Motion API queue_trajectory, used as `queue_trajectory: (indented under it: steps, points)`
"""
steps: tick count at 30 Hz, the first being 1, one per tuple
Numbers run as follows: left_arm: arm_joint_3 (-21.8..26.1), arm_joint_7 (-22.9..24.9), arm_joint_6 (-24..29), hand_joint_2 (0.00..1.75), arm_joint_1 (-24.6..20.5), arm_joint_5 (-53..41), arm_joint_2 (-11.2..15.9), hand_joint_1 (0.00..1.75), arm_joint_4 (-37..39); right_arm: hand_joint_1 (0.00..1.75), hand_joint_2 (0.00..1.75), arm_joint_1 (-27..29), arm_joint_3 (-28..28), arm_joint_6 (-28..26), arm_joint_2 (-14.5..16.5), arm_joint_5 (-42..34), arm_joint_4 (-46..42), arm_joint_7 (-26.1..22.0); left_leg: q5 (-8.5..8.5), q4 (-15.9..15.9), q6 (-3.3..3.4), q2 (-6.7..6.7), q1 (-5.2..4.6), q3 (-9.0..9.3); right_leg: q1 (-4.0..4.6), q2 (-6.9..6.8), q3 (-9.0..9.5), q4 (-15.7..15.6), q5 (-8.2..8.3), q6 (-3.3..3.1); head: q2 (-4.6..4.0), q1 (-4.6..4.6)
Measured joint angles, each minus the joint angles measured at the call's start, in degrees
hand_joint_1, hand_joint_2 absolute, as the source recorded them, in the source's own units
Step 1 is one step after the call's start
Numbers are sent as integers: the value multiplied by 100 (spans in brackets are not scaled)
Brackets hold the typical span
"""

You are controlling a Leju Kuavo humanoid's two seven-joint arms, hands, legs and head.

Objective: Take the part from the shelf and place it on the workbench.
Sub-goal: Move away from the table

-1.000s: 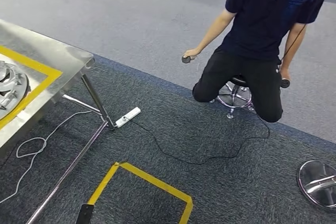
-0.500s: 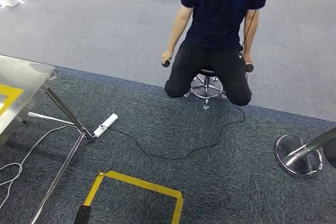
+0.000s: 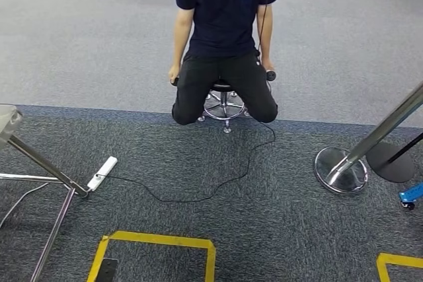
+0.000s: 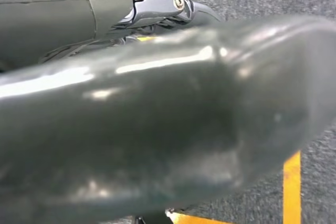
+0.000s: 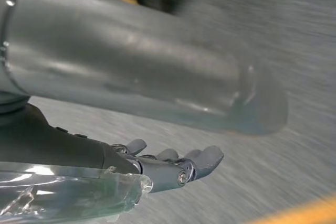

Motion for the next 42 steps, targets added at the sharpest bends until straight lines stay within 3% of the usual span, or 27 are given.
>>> queue_trajectory:
  steps: [1, 3, 5, 7, 8, 9, 11, 13, 14, 16, 18, 20, 21, 23, 24, 25, 27, 29, 31, 32, 34, 36, 38, 39, 40, 42]
  points:
    - [-13, 15, 0, 0, -10, -7, -3, 0, 0, 0, 0, 13, 19, 51, 1, 47, 81, 175, 20, -25, 29, 63, -1, 10, -13, 15, -24, -1, 9, 34, 0, 1]
    - [-36, 39, 4, 0, -32, -17, 1, 0, 0, 0, 0, 30, 50, 118, 6, 114, 219, 400, 57, -80, 91, 199, 8, 38, 0, -212, -150, 209, -126, 85, 0, 22]
    - [-61, 77, 9, 0, -28, -23, 14, 0, 0, 0, 0, 10, 89, 163, 11, 162, 319, 551, 57, -97, 125, 358, -3, 55, 12, -563, -457, 861, -482, 123, 0, 40]
    - [-90, 121, 9, 0, -12, -24, 22, 0, 0, 0, 0, -13, 115, 197, 11, 182, 385, 672, 47, -94, 134, 532, -15, 61, 4, -694, -756, 1507, -738, 161, 0, 40]
    - [-108, 140, 8, 0, -13, -25, 25, 0, 0, 0, 0, -12, 122, 209, 11, 191, 410, 723, 39, -93, 132, 606, -14, 63, -1, -717, -779, 1582, -723, 175, 0, 41]
    - [-124, 157, 6, 0, -17, -26, 26, 0, 0, 0, 0, -6, 128, 220, 11, 200, 432, 766, 30, -92, 124, 673, -13, 72, -8, -741, -679, 1428, -608, 185, 0, 42]
    - [-153, 180, -1, 0, -26, -31, 28, 0, 0, 0, 0, -9, 136, 231, 11, 216, 462, 818, -4, -84, 82, 796, -18, 107, -10, -909, -236, 667, -292, 196, 0, 43]
    - [-173, 191, -4, 0, -33, -41, 36, 0, 1, 0, 0, -39, 147, 242, 13, 226, 489, 856, -49, -58, 18, 893, -48, 133, -2, -1049, 101, 109, -138, 132, 0, 33]
    - [-181, 195, -4, 0, -40, -45, 39, 0, 2, 0, 0, -49, 152, 246, 13, 228, 502, 871, -59, -50, -12, 932, -62, 141, 12, -1058, 138, 42, -142, 82, 0, 24]
    - [-199, 203, -4, 0, -58, -52, 40, 0, 2, 0, 0, -43, 159, 250, 13, 233, 524, 903, -70, -43, -71, 983, -51, 155, 20, -943, 123, 44, -119, -20, 0, 11]
    - [-216, 208, -4, 0, -69, -62, 38, 0, 2, 0, 0, -33, 164, 250, 12, 242, 535, 927, -209, 124, -132, 820, -22, 92, 9, -844, 111, 30, -94, -93, 0, 3]
    - [-227, 208, -4, 0, -61, -70, 32, 0, 2, 0, 0, -49, 175, 252, 11, 251, 540, 941, -548, 722, -162, 579, -7, -185, 0, -733, 96, 22, -78, -140, 0, -11]
    - [-230, 209, -4, 0, -50, -71, 29, 0, 2, 0, 0, -59, 179, 254, 11, 253, 544, 949, -723, 1125, -164, 522, -5, -385, 3, -667, 85, 22, -73, -157, 0, -13]
    - [-237, 210, -1, 0, -35, -68, 25, 0, 2, 0, 0, -62, 183, 264, 13, 258, 553, 964, -818, 1607, -154, 480, -5, -653, 10, -523, 70, 22, -63, -166, 0, -12]
    - [-244, 210, 1, 0, -34, -66, 25, 0, 2, 0, 0, -55, 183, 270, 13, 263, 557, 970, -700, 1549, -142, 464, -5, -645, 10, -449, 67, 22, -55, -162, 0, -12]
    - [-252, 210, 4, 0, -37, -62, 26, 0, 2, 0, 0, -49, 184, 278, 13, 267, 561, 971, -504, 1295, -127, 430, -2, -536, 6, -376, 67, 22, -45, -150, 0, -12]
    - [-273, 209, 8, 0, -45, -46, 27, 0, 2, 0, 0, -50, 184, 293, 13, 276, 565, 960, -146, 540, -105, 208, 21, -185, 4, -235, 49, 38, -26, -108, 0, -14]
    - [-286, 209, 11, 0, -47, -27, 27, 0, 2, 0, 0, -62, 184, 307, 11, 283, 566, 939, -39, 99, -87, 45, 32, 8, 5, -110, 2, 41, 1, -44, 0, -14]
    - [-296, 210, 13, 0, -50, -16, 21, 0, 2, 0, 0, -44, 184, 315, 11, 286, 567, 930, -30, 38, -30, 121, 14, 17, -14, 0, -48, 10, 42, 35, 0, -13]
    - [-301, 210, 14, 0, -54, -15, 18, 0, 2, 0, 0, -27, 184, 316, 11, 287, 568, 930, -10, 19, 13, 179, 12, 21, -17, -26, -78, 23, 37, 66, 0, -10]
    - [-307, 211, 12, 0, -56, -9, 21, 0, 2, 0, 0, -15, 184, 320, 12, 289, 569, 930, 28, -21, 88, 311, 16, 28, 3, -292, -257, 334, -171, 104, 0, 22]
    - [-307, 215, -3, 0, -37, 7, 33, 0, 2, 0, 0, -35, 185, 325, 13, 295, 572, 932, 31, -26, 120, 455, -10, 24, 18, -607, -584, 1057, -573, 121, 0, 47]
    - [-306, 222, -21, 0, -17, 23, 33, 0, 2, 0, 0, -45, 186, 299, 13, 300, 575, 979, 25, -23, 130, 607, -32, 23, 14, -699, -791, 1576, -771, 130, 0, 46]
    - [-305, 223, -21, 0, -17, 24, 32, 0, 2, 0, 0, -41, 185, 269, 13, 303, 576, 1025, 21, -22, 130, 673, -35, 25, 14, -716, -744, 1542, -718, 128, 0, 47]
    - [-305, 219, -16, 0, -20, 20, 29, 0, 2, 0, 0, -37, 184, 236, 13, 305, 577, 1075, 16, -22, 124, 734, -36, 31, 15, -749, -577, 1280, -578, 122, 0, 48]
    - [-305, 205, 0, 0, -26, 5, 22, 0, 2, 0, 0, -45, 183, 199, 13, 309, 577, 1144, -10, -13, 89, 844, -56, 56, 27, -966, -98, 497, -284, 90, 0, 48]
